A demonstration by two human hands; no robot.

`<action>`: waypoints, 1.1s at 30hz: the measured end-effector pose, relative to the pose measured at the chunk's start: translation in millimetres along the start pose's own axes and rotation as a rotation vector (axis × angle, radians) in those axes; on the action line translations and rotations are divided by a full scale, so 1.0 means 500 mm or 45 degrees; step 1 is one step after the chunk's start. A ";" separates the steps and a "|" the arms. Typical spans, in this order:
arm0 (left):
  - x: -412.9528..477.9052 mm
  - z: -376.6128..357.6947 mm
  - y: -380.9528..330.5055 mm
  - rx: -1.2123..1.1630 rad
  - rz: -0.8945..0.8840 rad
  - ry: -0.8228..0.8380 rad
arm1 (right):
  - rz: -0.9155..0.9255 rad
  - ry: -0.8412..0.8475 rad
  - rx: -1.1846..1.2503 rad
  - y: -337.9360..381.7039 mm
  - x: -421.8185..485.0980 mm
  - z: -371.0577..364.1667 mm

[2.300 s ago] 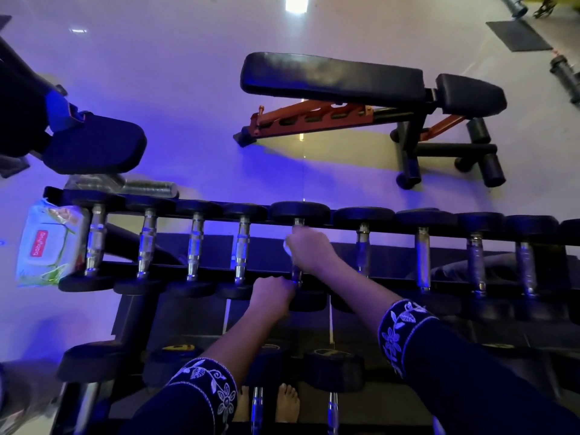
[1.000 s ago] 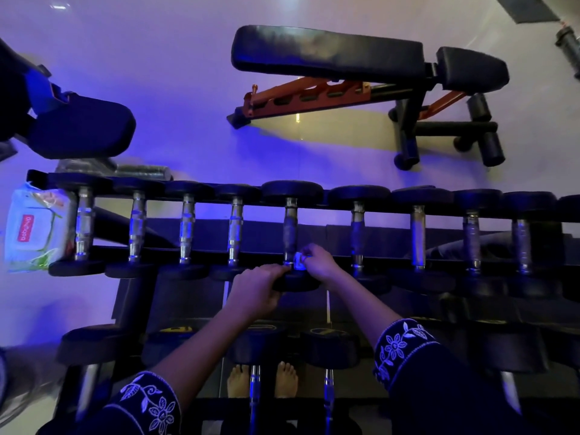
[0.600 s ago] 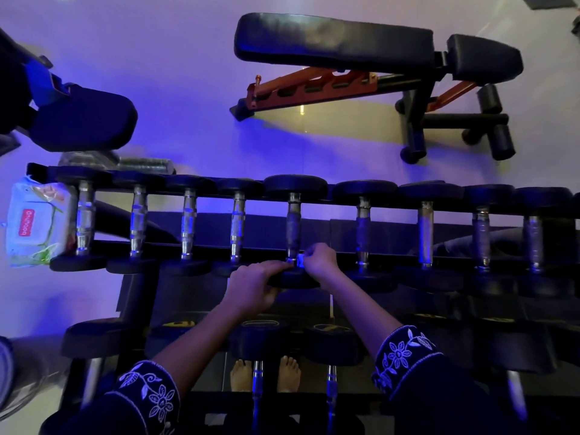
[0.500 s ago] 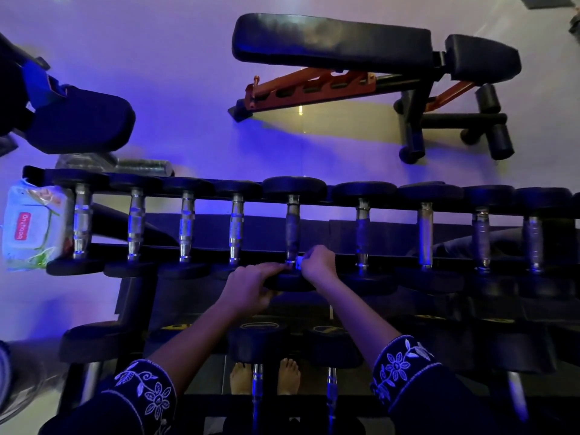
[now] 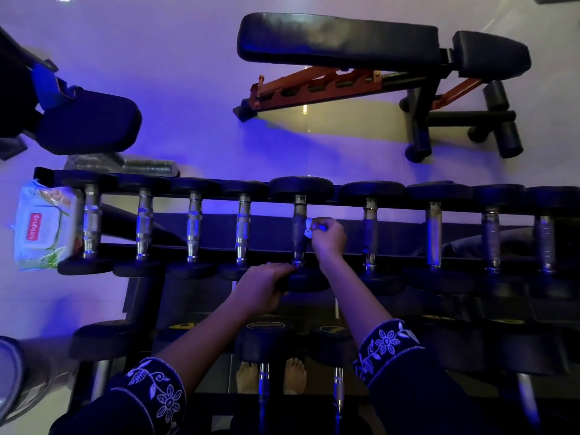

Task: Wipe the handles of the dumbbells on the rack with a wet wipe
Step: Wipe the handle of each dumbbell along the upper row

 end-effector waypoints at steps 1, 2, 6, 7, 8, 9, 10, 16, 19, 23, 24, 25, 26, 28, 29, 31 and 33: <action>-0.001 0.000 0.000 -0.015 0.005 -0.009 | -0.014 0.014 0.020 -0.006 0.004 -0.001; -0.002 -0.001 0.002 -0.028 0.015 -0.013 | -0.024 0.035 0.013 -0.014 0.005 -0.001; -0.001 0.000 0.003 -0.026 0.032 -0.017 | -0.078 0.127 -0.112 -0.071 -0.012 0.000; -0.002 0.000 0.004 -0.024 0.034 -0.013 | -0.095 0.117 -0.097 -0.074 -0.015 0.003; -0.001 -0.001 0.005 -0.023 0.037 -0.009 | -0.090 0.094 -0.055 -0.062 -0.011 0.007; -0.002 -0.001 0.006 -0.018 0.045 -0.003 | -0.048 0.071 -0.013 -0.037 -0.003 0.008; -0.002 -0.002 0.006 -0.012 0.056 0.001 | 0.025 0.046 -0.008 0.000 0.008 0.008; 0.003 -0.001 -0.003 0.027 0.095 0.037 | 0.197 -0.022 -0.301 0.079 0.032 0.005; 0.001 0.001 0.001 0.004 0.109 0.031 | 0.137 0.079 -0.361 -0.017 -0.018 0.010; 0.000 0.003 0.001 0.007 0.106 0.012 | 0.141 0.069 -0.276 -0.032 -0.036 0.017; 0.002 0.004 -0.002 0.018 0.105 0.016 | 0.147 0.046 -0.239 -0.017 -0.030 0.017; 0.002 0.006 -0.004 0.019 0.106 0.024 | 0.160 0.026 -0.200 0.000 -0.024 0.016; 0.001 0.008 -0.008 0.019 0.106 0.029 | 0.173 0.016 -0.174 0.016 -0.018 0.013; 0.001 0.012 -0.015 0.030 0.105 0.047 | 0.172 0.018 -0.205 0.025 -0.016 0.012; 0.002 0.013 -0.017 0.034 0.109 0.057 | 0.158 0.030 -0.248 0.018 -0.018 0.015; -0.001 0.017 -0.019 0.035 0.126 0.057 | 0.151 0.084 -0.351 -0.008 -0.035 0.016; -0.001 0.019 -0.016 0.019 0.139 0.042 | 0.194 0.190 -0.433 -0.030 -0.058 0.000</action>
Point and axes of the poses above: each hand's wrist, its own x-axis towards the middle knuckle, its own z-axis out of the back of the hand, y = z × x, the point moved 8 cm from there along x, towards the middle knuckle, and after that the axes turned 6 degrees about x, right-handed, at the moved point
